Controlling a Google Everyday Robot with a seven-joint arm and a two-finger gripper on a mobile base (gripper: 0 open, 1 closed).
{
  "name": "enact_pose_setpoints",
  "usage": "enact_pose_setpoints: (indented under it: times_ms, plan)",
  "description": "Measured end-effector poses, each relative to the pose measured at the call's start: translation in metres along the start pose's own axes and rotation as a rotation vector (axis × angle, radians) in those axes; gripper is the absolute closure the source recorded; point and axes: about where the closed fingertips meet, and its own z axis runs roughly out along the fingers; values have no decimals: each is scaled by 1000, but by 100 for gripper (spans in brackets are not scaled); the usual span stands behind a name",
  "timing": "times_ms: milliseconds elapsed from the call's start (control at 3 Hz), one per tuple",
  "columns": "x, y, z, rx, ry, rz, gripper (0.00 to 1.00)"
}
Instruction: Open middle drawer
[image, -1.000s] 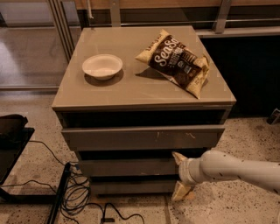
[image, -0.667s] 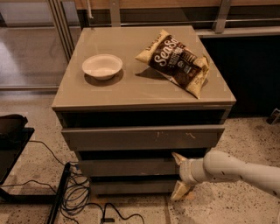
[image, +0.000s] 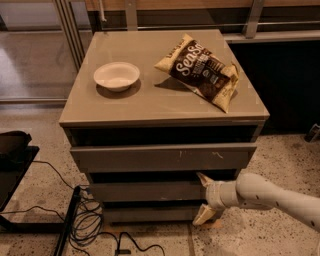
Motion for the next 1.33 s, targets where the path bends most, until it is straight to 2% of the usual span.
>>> enact_pose_setpoints:
  times_ms: [667,1333]
  plan:
    - [-1,-9,15,29,7,-25,0]
    - [13,-23,35,5,33,-13,0]
